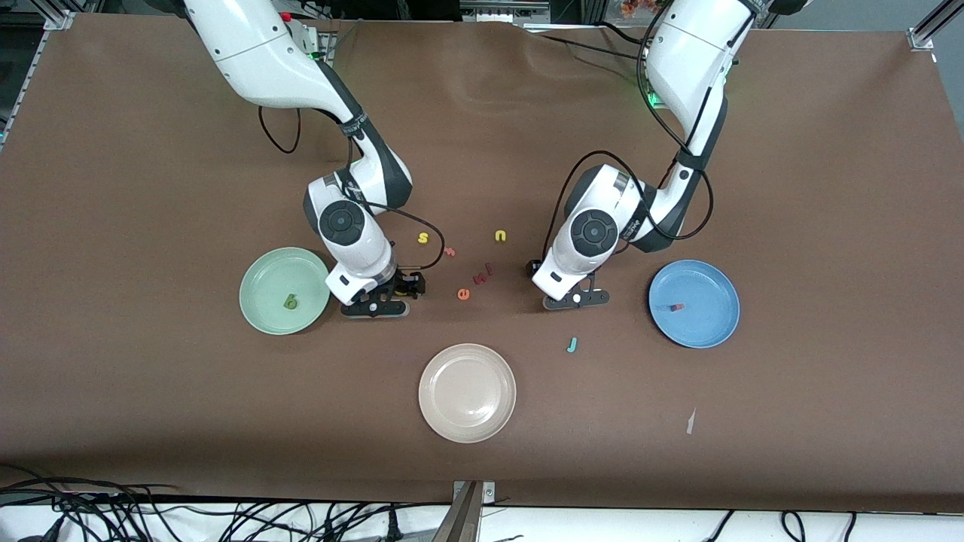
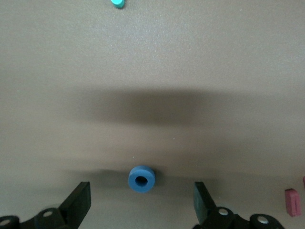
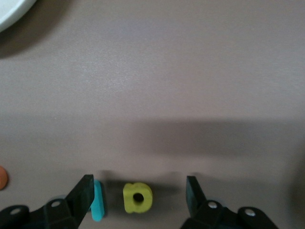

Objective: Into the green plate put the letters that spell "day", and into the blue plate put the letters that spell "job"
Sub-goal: 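Grasp the yellow d with the right gripper while the left gripper grasps the blue o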

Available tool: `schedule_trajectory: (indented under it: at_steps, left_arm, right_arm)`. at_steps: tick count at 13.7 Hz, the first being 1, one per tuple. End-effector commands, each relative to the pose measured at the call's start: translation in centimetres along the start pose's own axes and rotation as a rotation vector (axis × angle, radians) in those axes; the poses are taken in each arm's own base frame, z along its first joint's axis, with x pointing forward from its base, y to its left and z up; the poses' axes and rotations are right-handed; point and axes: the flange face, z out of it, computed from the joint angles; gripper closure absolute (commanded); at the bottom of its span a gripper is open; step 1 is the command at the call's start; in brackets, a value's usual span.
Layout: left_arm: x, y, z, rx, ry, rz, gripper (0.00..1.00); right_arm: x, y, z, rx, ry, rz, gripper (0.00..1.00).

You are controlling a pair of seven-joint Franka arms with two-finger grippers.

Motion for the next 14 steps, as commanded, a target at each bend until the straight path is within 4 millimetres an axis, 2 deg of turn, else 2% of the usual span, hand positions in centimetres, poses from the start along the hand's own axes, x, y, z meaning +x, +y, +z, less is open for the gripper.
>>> schedule_trajectory:
  at_steps: [1,4,6,9,12,14]
  left_arm:
    - [-0.4,-1.1,1.2,0.005,0.035,0.001,0.14]
    - [-0.5,-1.1,1.3,0.012,0.037,0.004,0.16]
    - [-0.6,-1.1,1.4,0.012,0.038,0.004,0.22]
    - [-0.9,-0.8,1.5,0.015,0.037,0.014,0.42]
    - [-1.1,-0.9,1.8,0.019,0.032,0.013,0.52]
    - [-1.1,-0.8,1.8,0.019,0.032,0.016,0.63]
  right_arm:
    - [0.0,-0.5,0.5,-0.005,0.02,-0.007,0.18]
    - [-0.7,-0.3,0.6,-0.012,0.01,-0.011,0.19]
    - [-0.8,-0.1,0.3,-0.013,0.01,-0.015,0.2]
    - [-0.9,0.0,0.1,-0.016,0.008,-0.022,0.2]
    - [-0.9,0.4,-0.7,-0.02,0.012,-0.034,0.2]
    - [-1.4,0.9,-0.6,-0.026,0.001,-0.041,0.2]
